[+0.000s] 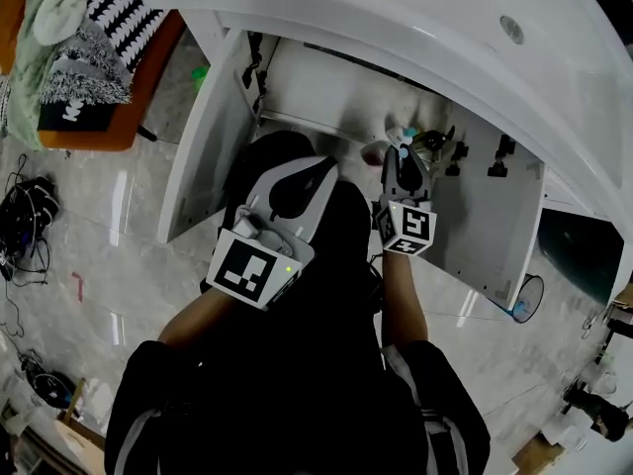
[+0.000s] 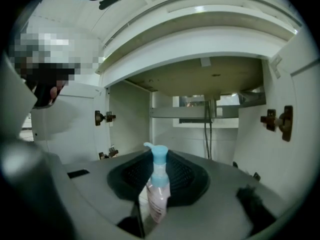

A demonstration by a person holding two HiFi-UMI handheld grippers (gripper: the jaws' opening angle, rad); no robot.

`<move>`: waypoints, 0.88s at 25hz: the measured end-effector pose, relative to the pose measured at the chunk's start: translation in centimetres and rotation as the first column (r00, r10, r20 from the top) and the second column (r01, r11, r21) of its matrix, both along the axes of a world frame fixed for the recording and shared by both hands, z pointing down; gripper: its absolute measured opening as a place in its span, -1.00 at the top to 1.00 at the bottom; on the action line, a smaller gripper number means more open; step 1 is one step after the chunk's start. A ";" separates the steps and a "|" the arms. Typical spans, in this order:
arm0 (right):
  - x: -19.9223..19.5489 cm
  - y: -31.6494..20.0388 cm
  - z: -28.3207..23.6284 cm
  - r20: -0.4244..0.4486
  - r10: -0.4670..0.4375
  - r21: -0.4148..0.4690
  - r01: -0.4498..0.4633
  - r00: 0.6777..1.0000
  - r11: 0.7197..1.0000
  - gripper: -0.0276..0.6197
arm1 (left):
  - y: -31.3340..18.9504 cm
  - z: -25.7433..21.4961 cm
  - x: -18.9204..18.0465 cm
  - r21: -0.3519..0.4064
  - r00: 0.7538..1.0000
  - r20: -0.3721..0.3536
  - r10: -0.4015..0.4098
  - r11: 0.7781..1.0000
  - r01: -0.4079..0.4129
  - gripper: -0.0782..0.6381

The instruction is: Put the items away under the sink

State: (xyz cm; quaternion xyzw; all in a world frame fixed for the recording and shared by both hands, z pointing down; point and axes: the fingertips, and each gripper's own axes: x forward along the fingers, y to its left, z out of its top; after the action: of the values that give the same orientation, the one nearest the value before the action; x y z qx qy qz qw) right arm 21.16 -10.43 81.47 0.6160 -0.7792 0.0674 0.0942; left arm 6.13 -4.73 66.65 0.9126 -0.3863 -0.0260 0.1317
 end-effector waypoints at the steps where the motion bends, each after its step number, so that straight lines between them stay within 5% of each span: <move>1: 0.0 -0.4 0.4 0.004 -0.004 -0.002 0.004 1.000 1.000 0.65 | -0.2 0.1 0.2 -0.013 1.000 0.004 -0.004 1.000 0.004 0.76; 8: -0.4 -3.1 3.0 0.013 -0.032 -0.020 0.032 0.999 0.999 0.65 | -1.3 0.6 0.7 -0.029 0.999 0.011 -0.041 0.999 0.041 0.76; 12: -0.5 -4.3 3.9 0.011 -0.038 -0.028 0.038 0.999 0.999 0.65 | -2.3 -0.4 0.7 0.068 0.998 -0.031 -0.063 0.996 0.065 0.76; 22: 0.2 -6.8 5.2 -0.010 -0.012 -0.026 0.012 1.000 1.000 0.65 | -2.3 2.1 1.3 -0.073 0.998 0.019 -0.051 0.996 0.053 0.76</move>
State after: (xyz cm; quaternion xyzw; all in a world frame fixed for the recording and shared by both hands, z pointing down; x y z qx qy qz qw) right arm 21.35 -17.20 86.64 0.6105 -0.7813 0.0740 0.1065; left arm 7.42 -7.00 68.77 0.8969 -0.4118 -0.0072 0.1610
